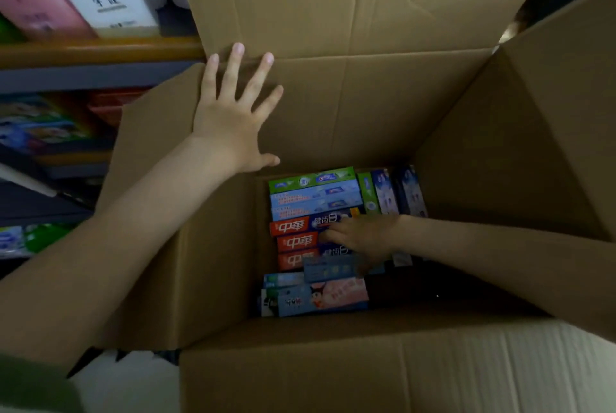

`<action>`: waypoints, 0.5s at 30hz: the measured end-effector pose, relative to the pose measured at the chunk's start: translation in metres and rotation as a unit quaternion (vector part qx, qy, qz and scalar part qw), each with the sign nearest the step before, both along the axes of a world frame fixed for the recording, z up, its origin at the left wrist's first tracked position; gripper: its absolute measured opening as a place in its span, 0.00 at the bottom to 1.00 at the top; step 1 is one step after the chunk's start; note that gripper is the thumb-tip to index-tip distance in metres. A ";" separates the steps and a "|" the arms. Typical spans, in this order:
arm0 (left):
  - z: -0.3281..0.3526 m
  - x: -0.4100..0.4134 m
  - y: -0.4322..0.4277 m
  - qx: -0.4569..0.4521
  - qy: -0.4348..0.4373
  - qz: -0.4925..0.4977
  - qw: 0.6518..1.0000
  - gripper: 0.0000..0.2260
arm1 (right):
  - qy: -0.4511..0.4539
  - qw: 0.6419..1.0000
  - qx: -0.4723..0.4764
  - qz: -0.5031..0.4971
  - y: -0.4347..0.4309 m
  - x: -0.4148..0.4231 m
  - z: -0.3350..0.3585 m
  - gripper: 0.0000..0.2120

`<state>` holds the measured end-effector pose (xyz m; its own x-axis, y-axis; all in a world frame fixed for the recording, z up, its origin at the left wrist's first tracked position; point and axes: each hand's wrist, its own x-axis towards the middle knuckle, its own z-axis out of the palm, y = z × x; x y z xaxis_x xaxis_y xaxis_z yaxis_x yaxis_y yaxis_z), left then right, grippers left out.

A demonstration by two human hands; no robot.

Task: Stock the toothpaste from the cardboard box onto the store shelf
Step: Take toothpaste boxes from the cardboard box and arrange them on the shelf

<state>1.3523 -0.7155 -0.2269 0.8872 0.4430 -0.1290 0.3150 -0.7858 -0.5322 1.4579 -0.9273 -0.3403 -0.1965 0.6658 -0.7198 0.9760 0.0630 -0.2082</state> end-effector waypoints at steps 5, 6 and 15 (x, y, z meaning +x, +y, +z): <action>0.001 0.001 0.000 0.009 0.008 -0.001 1.000 0.47 | 0.042 0.997 -0.060 -0.039 -0.002 -0.009 -0.014 0.45; 0.001 0.001 0.000 0.011 0.010 -0.001 1.000 0.47 | 0.048 0.995 -0.076 -0.051 -0.004 -0.012 -0.017 0.46; 0.003 0.003 0.000 0.021 0.043 0.015 0.999 0.48 | 0.043 0.989 -0.093 -0.105 -0.007 -0.016 -0.030 0.44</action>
